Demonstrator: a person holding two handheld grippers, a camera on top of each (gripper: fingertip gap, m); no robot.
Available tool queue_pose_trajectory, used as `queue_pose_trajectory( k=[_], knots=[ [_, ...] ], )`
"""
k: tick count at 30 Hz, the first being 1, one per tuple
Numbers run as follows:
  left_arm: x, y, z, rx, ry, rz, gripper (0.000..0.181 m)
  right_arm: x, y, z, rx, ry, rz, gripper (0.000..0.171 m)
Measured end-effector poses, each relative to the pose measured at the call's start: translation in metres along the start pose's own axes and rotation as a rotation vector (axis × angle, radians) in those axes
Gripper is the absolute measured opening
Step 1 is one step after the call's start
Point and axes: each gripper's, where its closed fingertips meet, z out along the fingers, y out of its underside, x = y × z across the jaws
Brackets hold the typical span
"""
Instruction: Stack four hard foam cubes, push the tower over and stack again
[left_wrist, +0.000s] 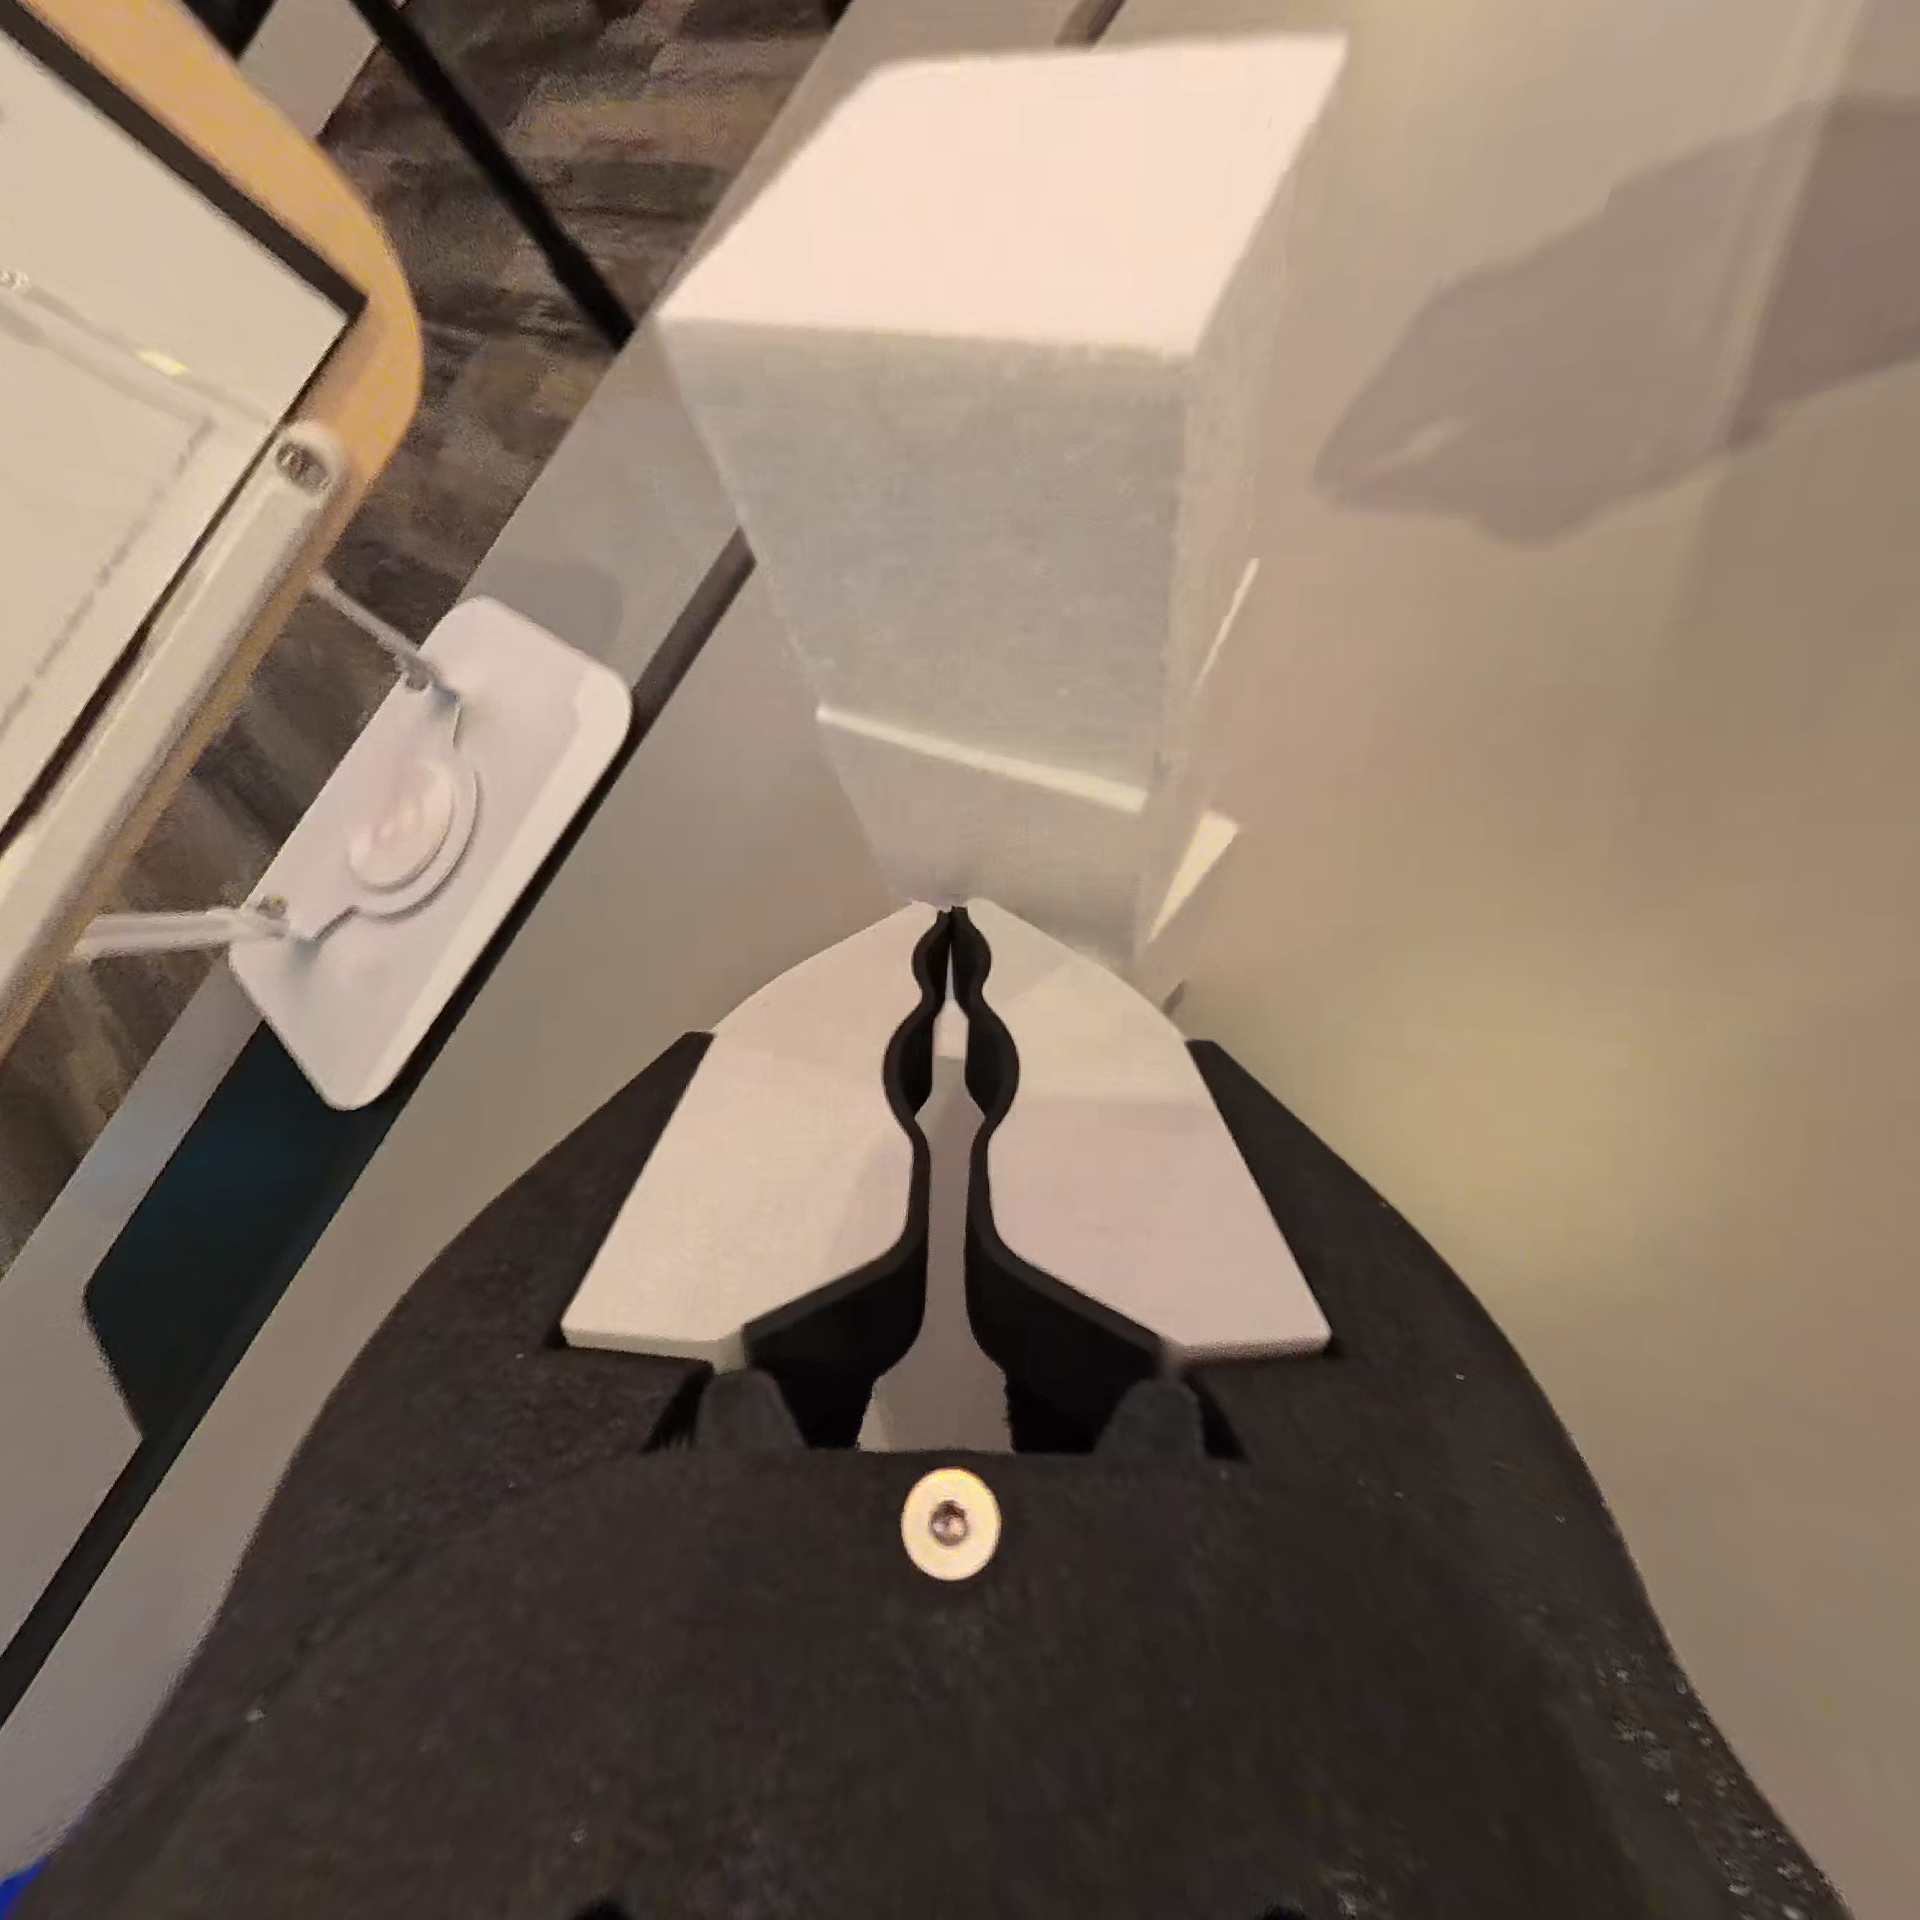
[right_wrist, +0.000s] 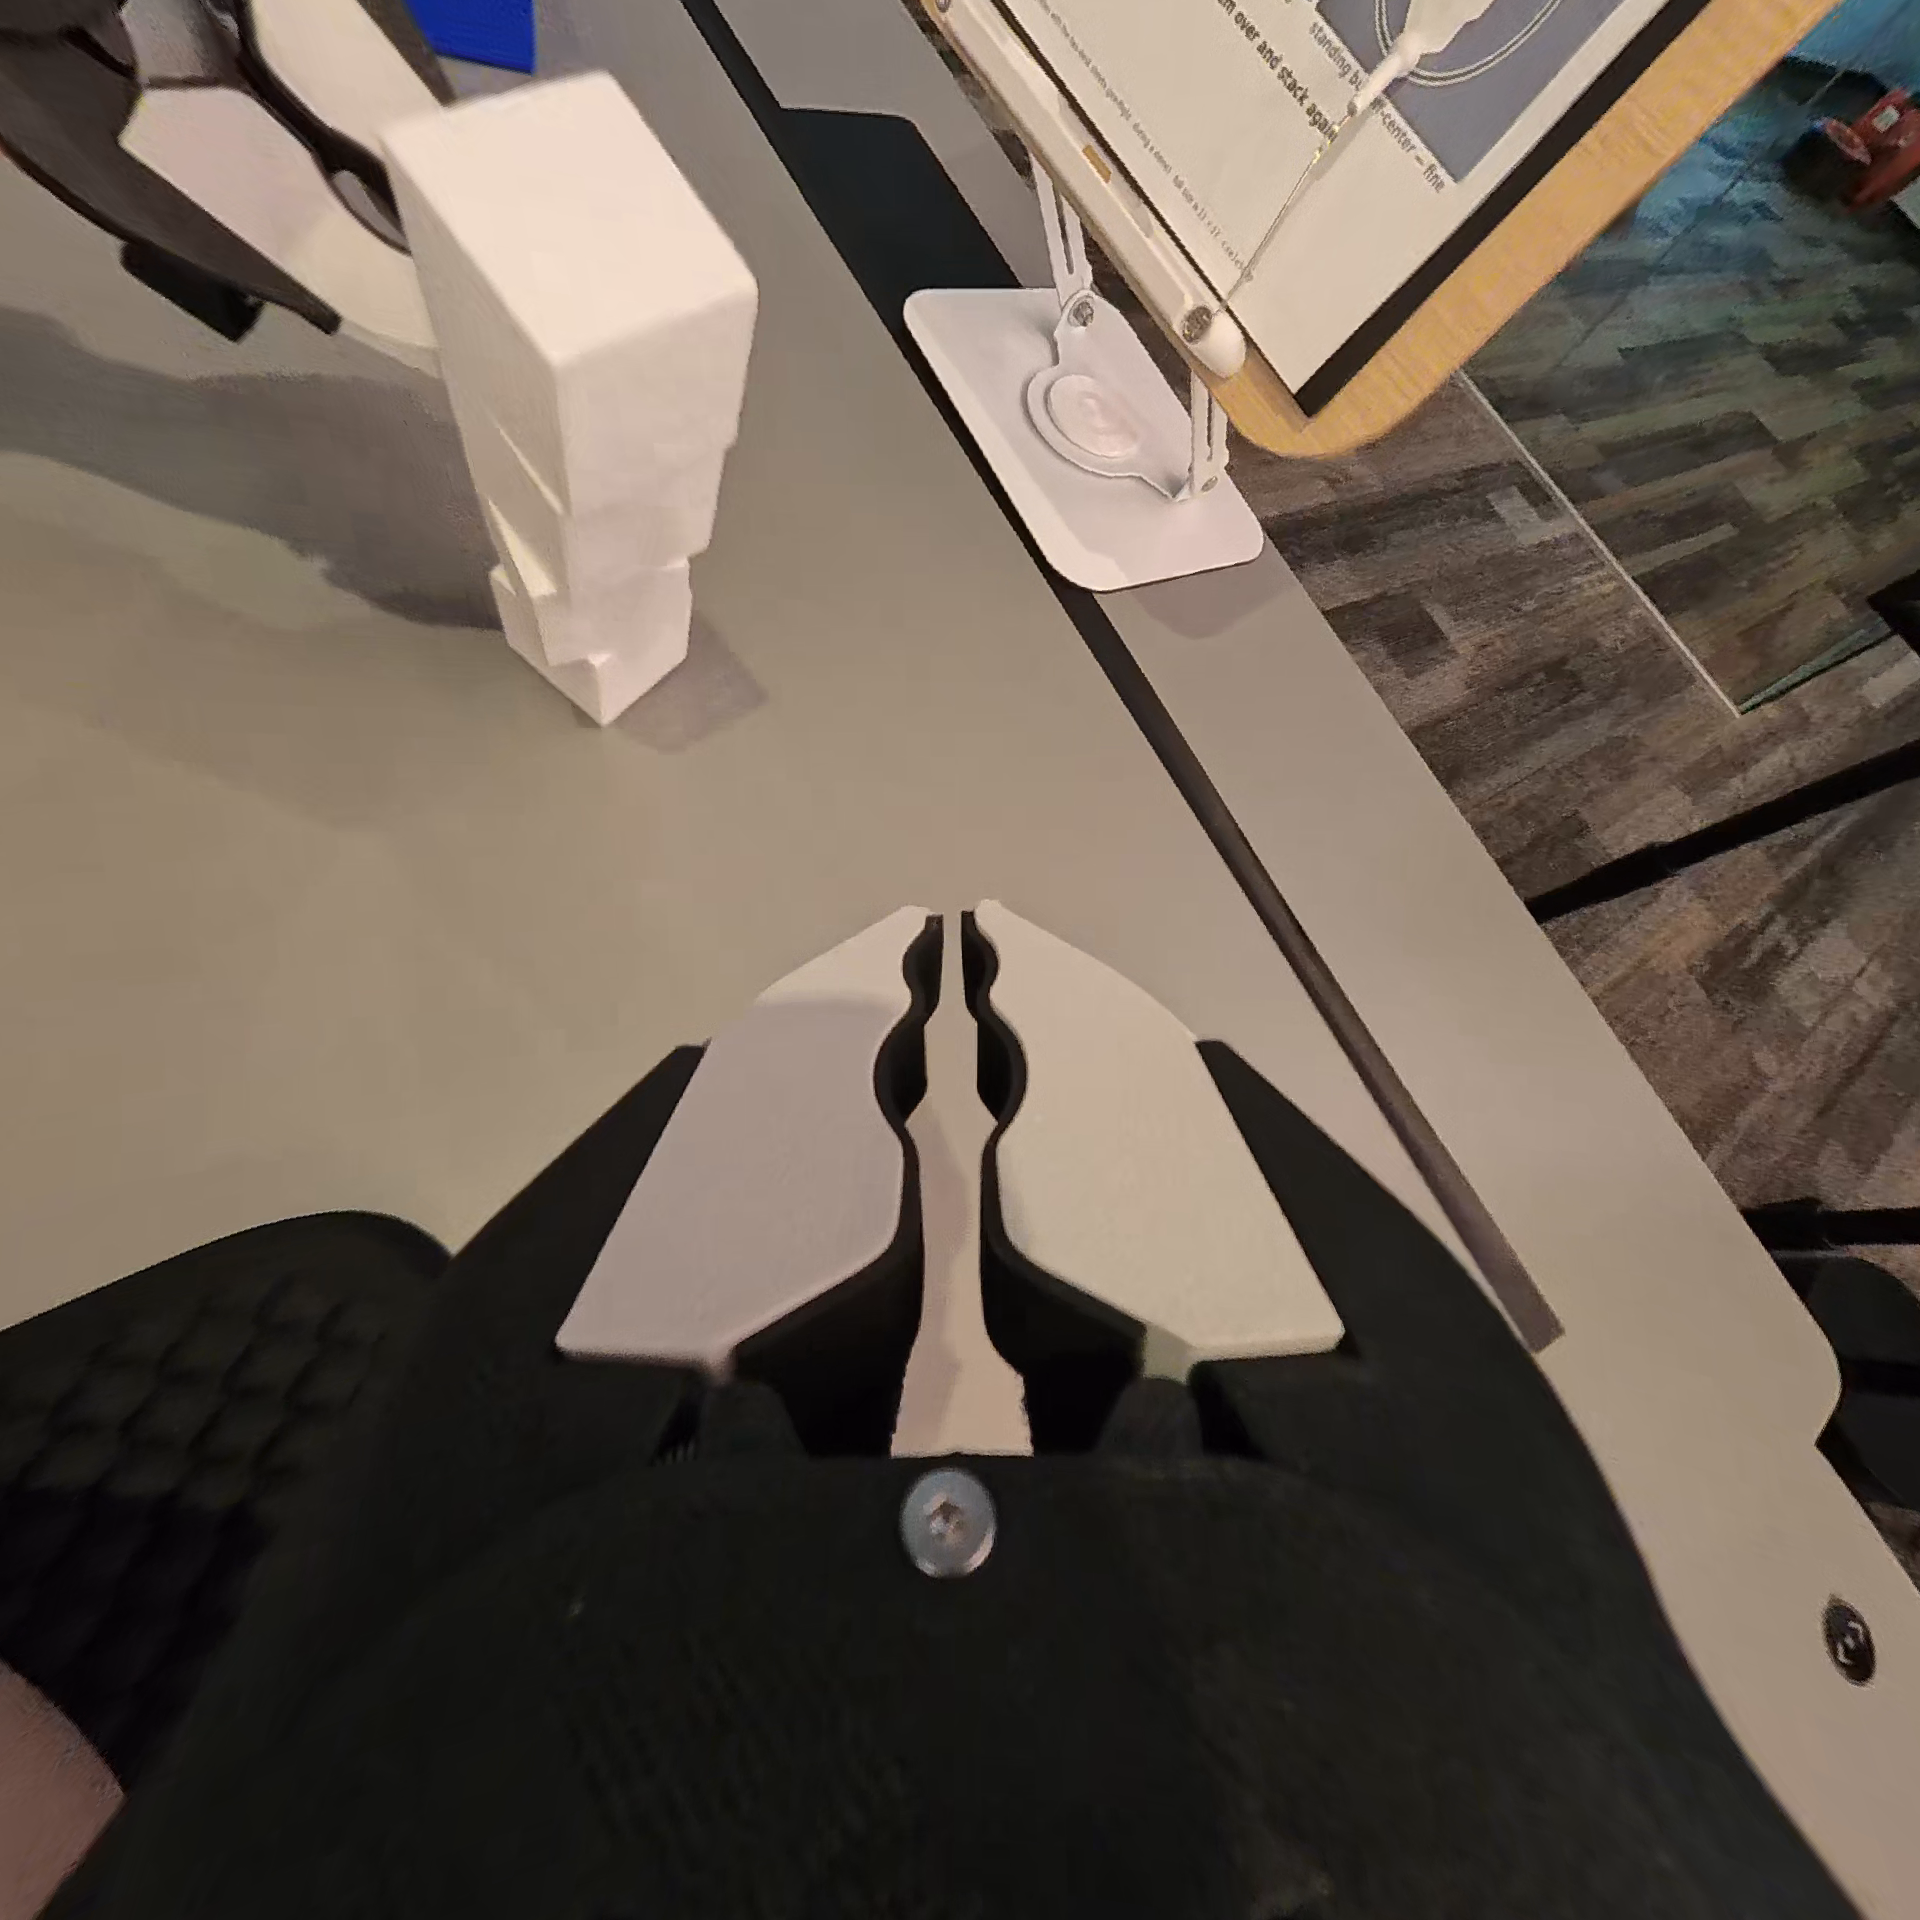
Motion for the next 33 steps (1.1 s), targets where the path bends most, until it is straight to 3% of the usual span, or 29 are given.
queue_pose_trajectory(
  k=[7, 12, 17, 22, 27, 33],
  knots=[
    [0.004, -0.028, -0.003, 0.083, 0.009, -0.023, 0.001, 0.028, 0.024, -0.026, -0.006, 0.124, 0.149, 0.010],
    [-0.013, -0.012, -0.014, 0.090, 0.039, -0.088, 0.047, 0.042, 0.049, -0.037, 0.004, 0.171, 0.287, 0.031],
    [-0.005, 0.020, -0.003, 0.060, 0.149, -0.057, 0.083, 0.025, 0.063, -0.020, 0.000, 0.033, 0.334, 0.057],
    [0.003, 0.043, 0.021, 0.099, 0.238, -0.005, 0.091, -0.013, 0.077, 0.001, -0.095, -0.168, 0.312, 0.072],
    [0.008, 0.054, 0.040, 0.108, 0.217, 0.082, 0.088, -0.052, 0.088, 0.011, -0.175, -0.394, 0.369, 0.069],
    [0.015, 0.067, 0.058, 0.065, 0.245, 0.058, 0.074, -0.064, 0.097, 0.031, -0.229, -0.451, 0.353, 0.071]
  ],
)
